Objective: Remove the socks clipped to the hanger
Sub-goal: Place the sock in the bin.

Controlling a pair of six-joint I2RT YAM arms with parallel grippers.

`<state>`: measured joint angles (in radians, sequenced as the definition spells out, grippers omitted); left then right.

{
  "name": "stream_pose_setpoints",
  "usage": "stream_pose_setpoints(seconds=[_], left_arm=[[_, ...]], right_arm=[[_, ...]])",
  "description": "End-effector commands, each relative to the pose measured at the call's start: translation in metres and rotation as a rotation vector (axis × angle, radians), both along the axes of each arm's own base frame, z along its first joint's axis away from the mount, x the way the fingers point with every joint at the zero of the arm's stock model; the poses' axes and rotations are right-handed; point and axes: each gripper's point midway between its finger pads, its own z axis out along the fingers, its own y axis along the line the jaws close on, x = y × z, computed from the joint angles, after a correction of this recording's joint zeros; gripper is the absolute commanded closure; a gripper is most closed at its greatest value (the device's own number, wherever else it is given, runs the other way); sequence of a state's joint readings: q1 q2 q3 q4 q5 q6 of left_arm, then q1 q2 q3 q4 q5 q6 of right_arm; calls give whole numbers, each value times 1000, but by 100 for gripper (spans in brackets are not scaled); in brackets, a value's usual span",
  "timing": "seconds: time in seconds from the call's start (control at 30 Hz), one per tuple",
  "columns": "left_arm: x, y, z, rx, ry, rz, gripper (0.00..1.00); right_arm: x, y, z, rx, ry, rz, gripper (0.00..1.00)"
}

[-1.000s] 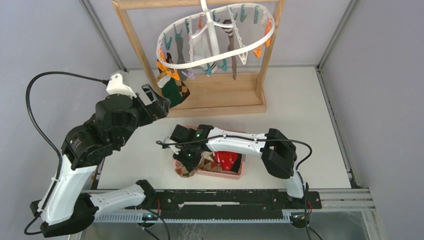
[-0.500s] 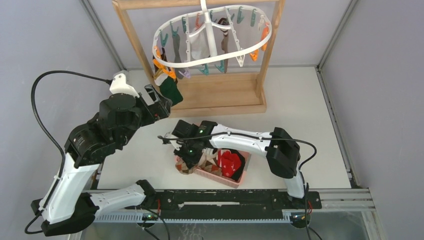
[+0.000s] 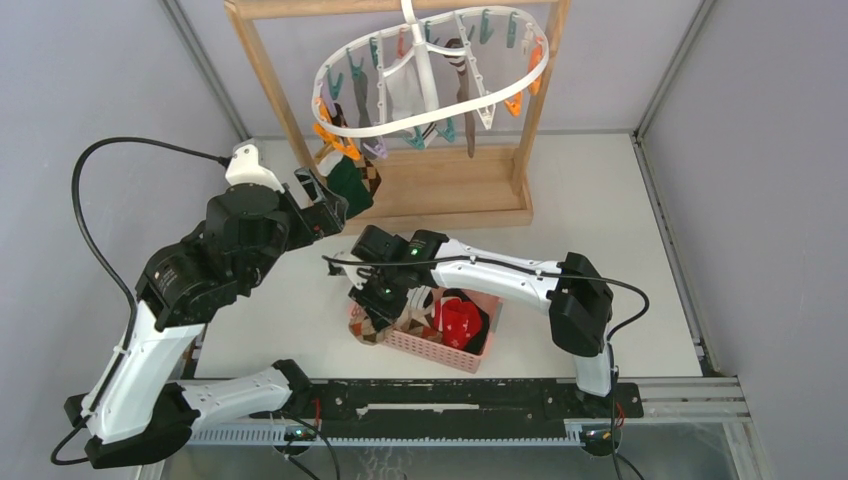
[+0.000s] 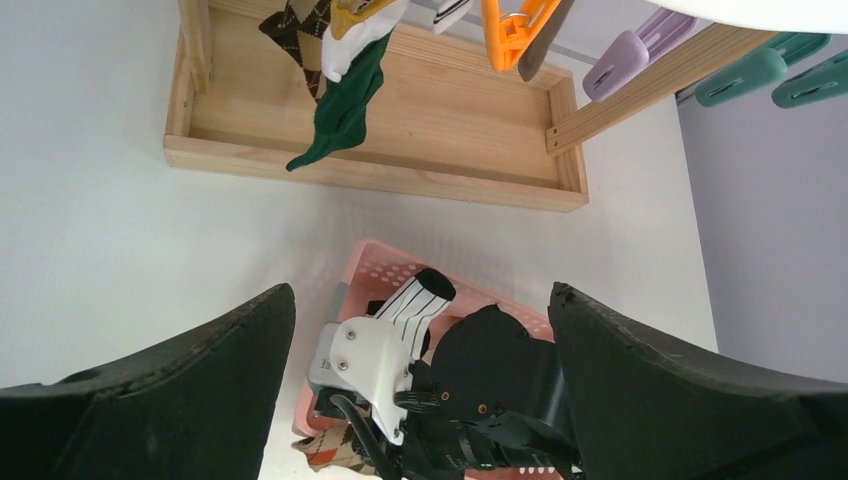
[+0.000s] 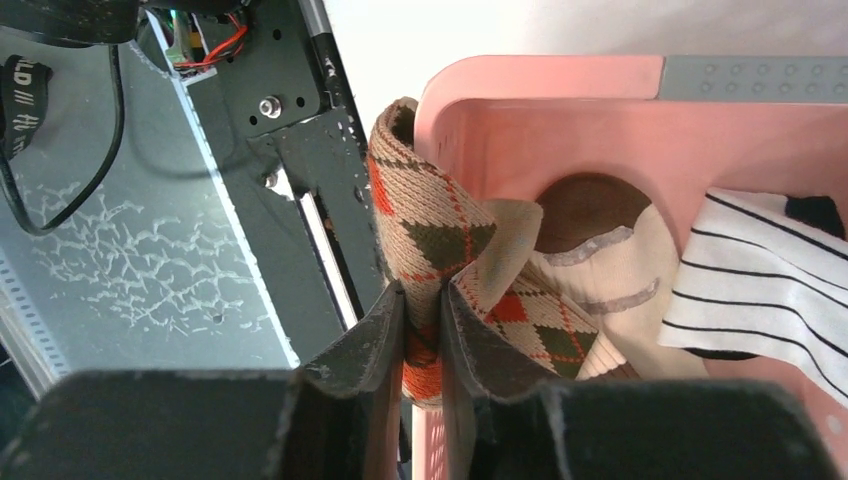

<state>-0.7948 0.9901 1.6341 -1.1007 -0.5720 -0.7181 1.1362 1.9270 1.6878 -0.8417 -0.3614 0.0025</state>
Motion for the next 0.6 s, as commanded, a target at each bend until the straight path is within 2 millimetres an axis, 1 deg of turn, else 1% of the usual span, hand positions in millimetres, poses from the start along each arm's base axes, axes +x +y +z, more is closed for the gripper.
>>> stream_pose_setpoints(seconds=[0.0, 0.13, 0.2, 0.37, 0.47, 0.57], left_arm=[[5, -4, 6, -35, -22, 7, 0], [5, -4, 6, -37, -20, 8, 0], [5, -4, 6, -38, -21, 6, 0], [5, -5, 6, -38, -20, 5, 0], [6, -6, 7, -38, -20, 2, 0], [6, -7, 7, -35, -19, -1, 0]], right_arm=[[-7, 3, 25, 77, 12, 23, 73], [-9, 1, 19, 62, 24, 27, 69], [-10, 0, 16, 57, 30, 28, 69], [-11, -4, 8, 39, 39, 25, 82], [-2, -6, 11, 39, 9, 0, 85], [19, -12, 18, 42, -32, -71, 88]])
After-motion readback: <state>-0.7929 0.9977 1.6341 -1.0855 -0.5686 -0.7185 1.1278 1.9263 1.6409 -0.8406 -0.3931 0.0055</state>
